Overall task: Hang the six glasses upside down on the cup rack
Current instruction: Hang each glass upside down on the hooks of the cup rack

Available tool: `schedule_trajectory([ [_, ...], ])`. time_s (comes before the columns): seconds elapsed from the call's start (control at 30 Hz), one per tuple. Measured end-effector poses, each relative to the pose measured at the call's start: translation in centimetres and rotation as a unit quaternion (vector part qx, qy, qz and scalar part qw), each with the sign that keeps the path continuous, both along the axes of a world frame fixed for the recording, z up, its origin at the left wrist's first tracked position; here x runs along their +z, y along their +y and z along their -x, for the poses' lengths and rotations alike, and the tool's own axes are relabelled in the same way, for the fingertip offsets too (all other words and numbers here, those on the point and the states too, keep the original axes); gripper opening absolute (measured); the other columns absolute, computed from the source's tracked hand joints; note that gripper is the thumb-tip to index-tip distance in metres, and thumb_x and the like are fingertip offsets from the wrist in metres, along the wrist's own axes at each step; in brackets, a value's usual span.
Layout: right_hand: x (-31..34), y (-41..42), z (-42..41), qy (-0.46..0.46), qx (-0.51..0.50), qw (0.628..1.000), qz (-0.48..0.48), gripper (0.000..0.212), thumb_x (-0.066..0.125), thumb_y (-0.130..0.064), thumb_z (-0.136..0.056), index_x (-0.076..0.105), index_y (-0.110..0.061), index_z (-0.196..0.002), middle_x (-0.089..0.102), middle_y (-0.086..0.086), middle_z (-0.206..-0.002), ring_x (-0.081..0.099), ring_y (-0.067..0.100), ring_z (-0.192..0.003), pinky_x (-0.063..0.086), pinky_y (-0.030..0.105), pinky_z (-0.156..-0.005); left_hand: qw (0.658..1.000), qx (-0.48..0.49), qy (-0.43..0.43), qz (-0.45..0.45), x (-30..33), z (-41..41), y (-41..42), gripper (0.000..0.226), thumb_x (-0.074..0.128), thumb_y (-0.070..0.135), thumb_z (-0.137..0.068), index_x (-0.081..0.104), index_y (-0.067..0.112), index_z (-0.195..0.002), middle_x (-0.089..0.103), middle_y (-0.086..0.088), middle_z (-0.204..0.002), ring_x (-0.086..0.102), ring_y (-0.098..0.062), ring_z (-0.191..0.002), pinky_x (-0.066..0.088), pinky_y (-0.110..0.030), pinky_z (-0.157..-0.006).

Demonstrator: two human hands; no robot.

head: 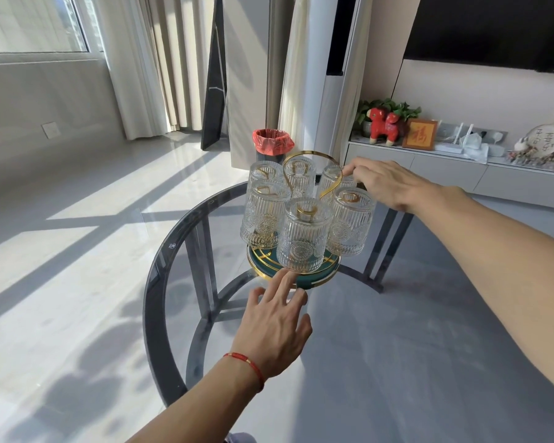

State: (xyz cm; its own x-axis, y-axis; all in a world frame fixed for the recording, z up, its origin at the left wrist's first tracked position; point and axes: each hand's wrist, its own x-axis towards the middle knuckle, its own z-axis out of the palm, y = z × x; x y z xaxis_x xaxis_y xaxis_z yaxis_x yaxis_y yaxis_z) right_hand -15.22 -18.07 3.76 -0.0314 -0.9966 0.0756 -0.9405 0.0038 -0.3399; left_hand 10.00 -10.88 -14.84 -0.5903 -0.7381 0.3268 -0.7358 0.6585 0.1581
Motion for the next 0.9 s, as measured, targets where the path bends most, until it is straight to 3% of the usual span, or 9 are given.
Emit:
schedule_trajectory([
  [0.13,-0.28,-0.13,0.17,-0.004,-0.017,1.000,-0.010,0.042,0.024,-0.038,-0.104,0.051,-0.030,-0.135,0.054,0.017,-0.144,0.053,0.033,-0.122,0.040,0.046,-0.096,1.000,0.001,-0.002,-0.003,-0.03,0.00,0.04,0.030,0.037,0.042,-0.100,0.053,0.023,-0.116,0.035,-0.006,-0.160,0.019,-0.026,-0.152,0.038,-0.048,-0.104],
  [0.37,-0.31,-0.15,0.06,0.018,-0.009,1.000,-0.005,0.045,0.025,-0.038,-0.106,0.046,-0.026,-0.144,0.048,0.012,-0.153,0.048,0.030,-0.133,0.034,0.040,-0.092,1.000,0.003,-0.006,-0.008,-0.05,0.06,0.00,0.031,0.035,0.042,-0.101,0.052,0.023,-0.118,0.033,-0.007,-0.160,0.018,-0.027,-0.152,0.038,-0.049,-0.106],
  [0.5,-0.24,-0.01,-0.23,0.026,0.014,1.000,0.002,0.051,0.025,-0.037,-0.107,0.037,-0.025,-0.156,0.034,0.007,-0.165,0.033,0.028,-0.149,0.028,0.046,-0.114,1.000,0.004,-0.002,-0.005,-0.08,0.10,-0.04,0.030,0.036,0.042,-0.100,0.052,0.023,-0.117,0.035,-0.007,-0.159,0.021,-0.027,-0.151,0.039,-0.050,-0.105],
  [0.57,-0.33,0.04,-0.14,0.027,0.018,0.999,-0.007,0.052,0.026,-0.036,-0.107,0.035,-0.027,-0.158,0.031,0.005,-0.167,0.030,0.026,-0.151,0.025,0.046,-0.117,1.000,0.003,-0.002,-0.004,-0.13,0.08,-0.05,0.030,0.035,0.042,-0.100,0.052,0.023,-0.117,0.036,-0.007,-0.158,0.021,-0.027,-0.151,0.039,-0.050,-0.104],
  [0.9,-0.32,-0.29,0.28,0.040,0.010,0.999,-0.020,0.053,0.028,-0.035,-0.104,0.035,-0.035,-0.156,0.032,0.004,-0.167,0.031,0.027,-0.150,0.026,0.046,-0.116,1.000,0.002,0.000,-0.005,-0.12,0.07,-0.08,0.029,0.038,0.042,-0.100,0.053,0.023,-0.116,0.035,-0.006,-0.159,0.021,-0.027,-0.151,0.039,-0.049,-0.104],
])
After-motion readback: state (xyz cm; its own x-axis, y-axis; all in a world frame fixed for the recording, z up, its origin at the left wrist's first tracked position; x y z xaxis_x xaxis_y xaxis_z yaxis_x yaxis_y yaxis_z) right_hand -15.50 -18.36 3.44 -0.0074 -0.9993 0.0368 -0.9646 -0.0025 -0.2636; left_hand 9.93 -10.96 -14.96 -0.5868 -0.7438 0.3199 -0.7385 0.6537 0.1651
